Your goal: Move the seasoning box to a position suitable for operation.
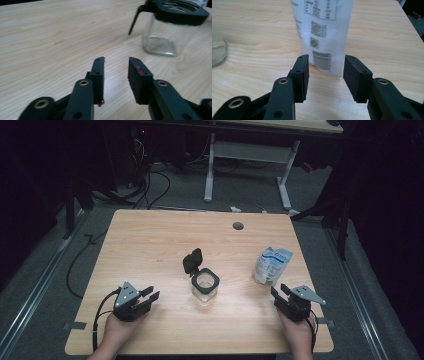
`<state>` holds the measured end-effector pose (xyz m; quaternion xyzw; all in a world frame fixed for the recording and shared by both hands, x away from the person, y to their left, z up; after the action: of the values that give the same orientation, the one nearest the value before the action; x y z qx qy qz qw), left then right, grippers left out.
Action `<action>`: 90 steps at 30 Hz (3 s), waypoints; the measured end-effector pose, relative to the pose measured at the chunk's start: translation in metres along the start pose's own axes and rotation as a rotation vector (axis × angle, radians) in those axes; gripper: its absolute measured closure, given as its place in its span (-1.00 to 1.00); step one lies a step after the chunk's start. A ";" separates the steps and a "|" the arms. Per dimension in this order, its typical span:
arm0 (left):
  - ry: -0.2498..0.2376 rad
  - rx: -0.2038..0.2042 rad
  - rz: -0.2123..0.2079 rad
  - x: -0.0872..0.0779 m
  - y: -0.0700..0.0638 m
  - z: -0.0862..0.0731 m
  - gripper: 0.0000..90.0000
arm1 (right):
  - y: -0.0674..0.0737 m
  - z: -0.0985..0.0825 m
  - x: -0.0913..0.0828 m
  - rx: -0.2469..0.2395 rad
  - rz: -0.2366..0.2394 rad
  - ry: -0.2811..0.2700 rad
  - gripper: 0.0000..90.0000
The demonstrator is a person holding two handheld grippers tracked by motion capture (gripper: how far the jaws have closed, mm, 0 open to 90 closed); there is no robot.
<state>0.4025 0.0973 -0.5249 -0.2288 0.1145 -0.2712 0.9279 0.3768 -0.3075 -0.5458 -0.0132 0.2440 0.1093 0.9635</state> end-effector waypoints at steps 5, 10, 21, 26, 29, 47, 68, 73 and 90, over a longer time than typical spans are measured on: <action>-0.023 -0.033 0.043 -0.002 0.003 0.001 0.08 | -0.008 0.008 0.008 0.002 0.017 -0.009 0.20; -0.038 -0.053 0.030 -0.001 0.000 0.003 0.03 | -0.014 0.014 0.017 -0.001 0.057 -0.027 0.24; -0.021 -0.017 0.044 0.002 -0.002 -0.005 0.01 | -0.009 0.018 0.025 -0.061 0.094 -0.031 0.71; -0.024 -0.023 0.039 0.001 0.000 -0.004 0.01 | -0.003 0.018 0.020 -0.097 0.080 -0.022 0.99; -0.018 -0.020 0.032 0.001 -0.001 -0.005 0.01 | 0.001 0.017 0.019 -0.105 0.083 -0.019 1.00; 0.007 -0.038 -0.006 0.003 -0.008 -0.006 0.00 | 0.038 0.013 0.008 -0.081 0.069 -0.041 0.61; 0.006 -0.056 -0.010 0.003 -0.006 -0.005 -0.02 | 0.040 0.031 0.024 -0.085 0.000 -0.055 0.40; 0.007 -0.050 -0.006 0.003 -0.005 -0.006 -0.02 | 0.040 0.030 0.023 -0.078 0.009 -0.054 0.41; 0.018 -0.044 -0.006 0.004 -0.005 -0.011 -0.02 | 0.038 0.034 0.029 -0.044 0.001 -0.104 0.60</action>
<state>0.3998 0.0874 -0.5319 -0.2472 0.1282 -0.2736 0.9206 0.4091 -0.2617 -0.5287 -0.0284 0.1911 0.1154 0.9744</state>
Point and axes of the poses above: each handheld gripper's, and its own axes: x roughly forward along the jaws, z roughly out of its top, y roughly to its left, the point moved 8 cm from there along x, roughly forward along the jaws, and after that the axes turned 1 degree about -y, right-handed, at the moved point
